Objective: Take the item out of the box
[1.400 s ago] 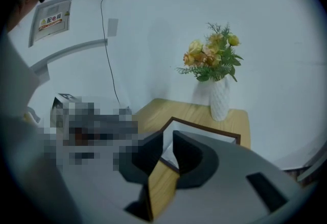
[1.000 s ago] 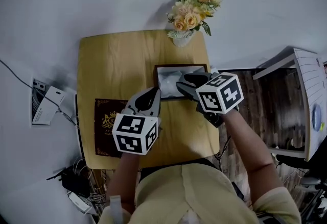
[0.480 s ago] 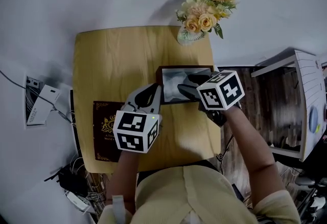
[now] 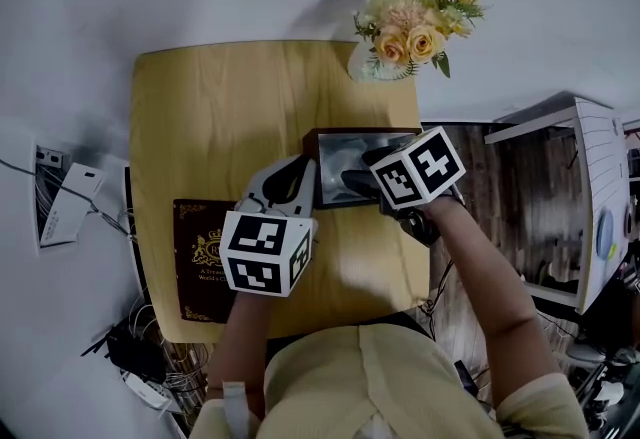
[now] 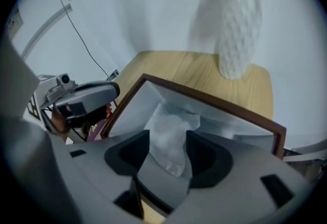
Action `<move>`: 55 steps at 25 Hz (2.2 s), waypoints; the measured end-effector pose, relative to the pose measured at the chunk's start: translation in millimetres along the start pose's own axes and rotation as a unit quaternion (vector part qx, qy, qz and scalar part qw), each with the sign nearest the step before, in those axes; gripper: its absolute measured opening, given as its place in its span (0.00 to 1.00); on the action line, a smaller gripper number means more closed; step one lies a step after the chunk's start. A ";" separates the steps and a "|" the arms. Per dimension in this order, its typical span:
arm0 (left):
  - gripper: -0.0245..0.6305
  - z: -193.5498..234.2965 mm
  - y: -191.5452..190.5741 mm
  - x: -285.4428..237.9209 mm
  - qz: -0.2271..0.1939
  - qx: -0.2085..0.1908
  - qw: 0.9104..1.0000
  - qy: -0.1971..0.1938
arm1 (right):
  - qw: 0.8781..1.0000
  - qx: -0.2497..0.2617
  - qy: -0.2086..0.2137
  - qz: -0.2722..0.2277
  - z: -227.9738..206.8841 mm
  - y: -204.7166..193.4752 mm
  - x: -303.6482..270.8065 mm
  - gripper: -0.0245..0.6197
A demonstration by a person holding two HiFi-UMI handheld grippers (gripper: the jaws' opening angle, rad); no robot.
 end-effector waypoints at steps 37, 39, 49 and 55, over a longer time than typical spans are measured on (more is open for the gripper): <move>0.07 10.4 -4.2 5.5 0.008 0.002 1.000 0.030 | 0.990 0.105 -0.085 -0.038 -6.1 9.0 2.6 0.11; 0.07 9.1 -2.0 8.5 0.004 0.001 0.999 0.034 | 0.989 0.106 -0.087 -0.049 -5.1 9.2 9.5 0.11; 0.07 -13.4 8.0 24.0 -0.008 -0.018 0.999 0.045 | 0.982 0.103 -0.097 -0.128 2.8 13.7 48.5 0.10; 0.07 -23.1 15.8 41.8 -0.020 -0.032 0.997 0.061 | 0.973 0.106 -0.100 -0.179 12.1 16.3 74.3 0.10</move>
Point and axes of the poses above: the fingertips, and each gripper's own axes: x backward along the fingers, z to its left, y out of its top, the point moved 2 cm from there along x, backward along the fingers, and after that the axes turned 2 degrees about -y, right-handed, at the moved point
